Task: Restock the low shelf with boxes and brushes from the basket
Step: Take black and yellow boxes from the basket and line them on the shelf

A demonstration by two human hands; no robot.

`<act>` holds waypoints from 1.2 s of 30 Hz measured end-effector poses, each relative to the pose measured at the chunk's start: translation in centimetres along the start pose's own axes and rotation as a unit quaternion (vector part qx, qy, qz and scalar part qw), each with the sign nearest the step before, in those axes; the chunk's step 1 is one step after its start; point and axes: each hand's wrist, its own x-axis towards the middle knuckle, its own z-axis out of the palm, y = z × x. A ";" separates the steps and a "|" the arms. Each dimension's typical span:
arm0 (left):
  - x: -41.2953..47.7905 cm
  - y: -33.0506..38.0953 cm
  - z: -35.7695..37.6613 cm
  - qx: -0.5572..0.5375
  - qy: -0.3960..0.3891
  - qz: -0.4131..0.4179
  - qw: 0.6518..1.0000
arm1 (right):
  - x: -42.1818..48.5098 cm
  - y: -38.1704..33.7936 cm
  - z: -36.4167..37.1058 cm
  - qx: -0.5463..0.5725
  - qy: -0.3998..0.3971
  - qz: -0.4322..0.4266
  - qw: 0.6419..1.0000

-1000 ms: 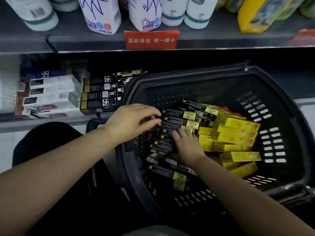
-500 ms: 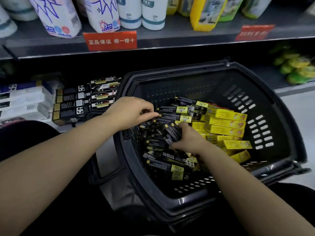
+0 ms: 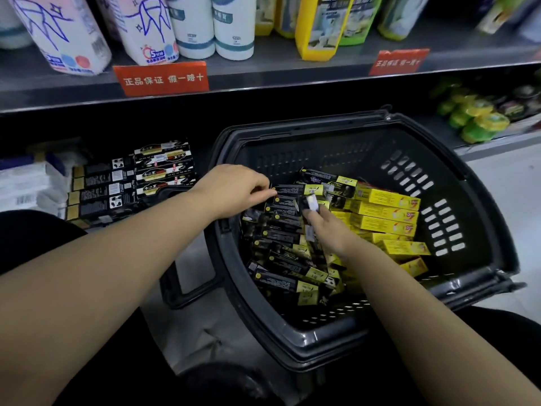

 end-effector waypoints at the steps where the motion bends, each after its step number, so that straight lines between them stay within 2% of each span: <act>1: 0.1 0.0 -0.1 -0.004 -0.003 -0.006 1.000 | -0.6 -0.8 0.2 0.095 -0.006 0.011 0.995; 3: 0.1 0.2 -0.2 -0.024 -0.022 -0.030 0.999 | -1.5 -2.1 0.6 0.231 -0.023 -0.006 0.973; 5: 0.0 1.1 -0.1 -0.100 -0.064 -0.059 0.991 | -2.4 -3.3 1.1 0.263 -0.029 -0.044 0.963; 7: -0.3 2.5 -0.3 -0.249 -0.127 -0.081 0.957 | -2.8 -4.3 1.5 0.252 -0.004 -0.085 0.964; 9: -0.6 3.5 -0.7 -0.347 -0.164 -0.099 0.918 | -3.1 -5.1 1.5 0.233 0.009 -0.110 0.966; 12: -1.1 3.2 -1.8 -0.450 -0.125 -0.164 0.869 | -3.0 -5.4 0.4 0.230 0.002 -0.122 0.965; 13: -1.3 2.9 -2.2 -0.484 -0.116 -0.184 0.848 | -2.6 -5.0 0.1 0.182 0.010 -0.116 0.976; 15: -1.7 2.3 -2.8 -0.560 -0.117 -0.203 0.795 | -1.8 -3.3 -0.3 -0.065 0.005 -0.116 0.991; 17: -2.3 1.9 -3.0 -0.618 -0.116 -0.212 0.748 | -0.9 -0.9 0.5 -0.314 -0.085 -0.093 0.941; 19: -2.6 2.0 -3.0 -0.644 -0.101 -0.236 0.721 | -0.3 1.1 1.9 -0.402 -0.151 -0.056 0.901; 23: -2.0 2.8 -2.4 -0.651 -0.072 -0.276 0.703 | 0.4 1.4 2.8 -0.493 -0.131 -0.090 0.856; 24: -1.8 3.0 -2.1 -0.652 -0.071 -0.280 0.701 | 0.4 1.1 2.5 -0.486 -0.123 -0.092 0.861; 25: -1.7 3.2 -1.9 -0.651 -0.071 -0.284 0.700 | 0.3 0.9 2.1 -0.442 -0.106 -0.091 0.886; 26: -1.6 3.3 -1.6 -0.649 -0.069 -0.286 0.701 | 0.0 0.7 1.5 -0.360 -0.078 -0.089 0.925; 28: -1.5 3.3 -1.0 -0.636 -0.062 -0.293 0.711 | -1.2 -0.6 0.1 -0.095 -0.022 -0.052 0.994; 29: -1.4 3.3 -0.8 -0.625 -0.060 -0.297 0.719 | -1.8 -1.3 -0.5 0.061 -0.012 -0.021 0.998; 30: -1.4 3.3 -0.7 -0.618 -0.061 -0.300 0.724 | -2.2 -2.0 -1.0 0.183 -0.012 -0.003 0.983; 31: -1.3 3.3 -0.8 -0.621 -0.064 -0.301 0.721 | -2.6 -2.4 -1.4 0.257 -0.023 -0.003 0.966; 34: -1.1 3.4 -1.1 -0.659 -0.084 -0.297 0.686 | -3.6 -3.8 -1.0 0.296 -0.063 -0.066 0.951; 36: -1.1 3.5 -1.1 -0.666 -0.102 -0.294 0.678 | -4.0 -4.4 -0.3 0.306 -0.058 -0.085 0.946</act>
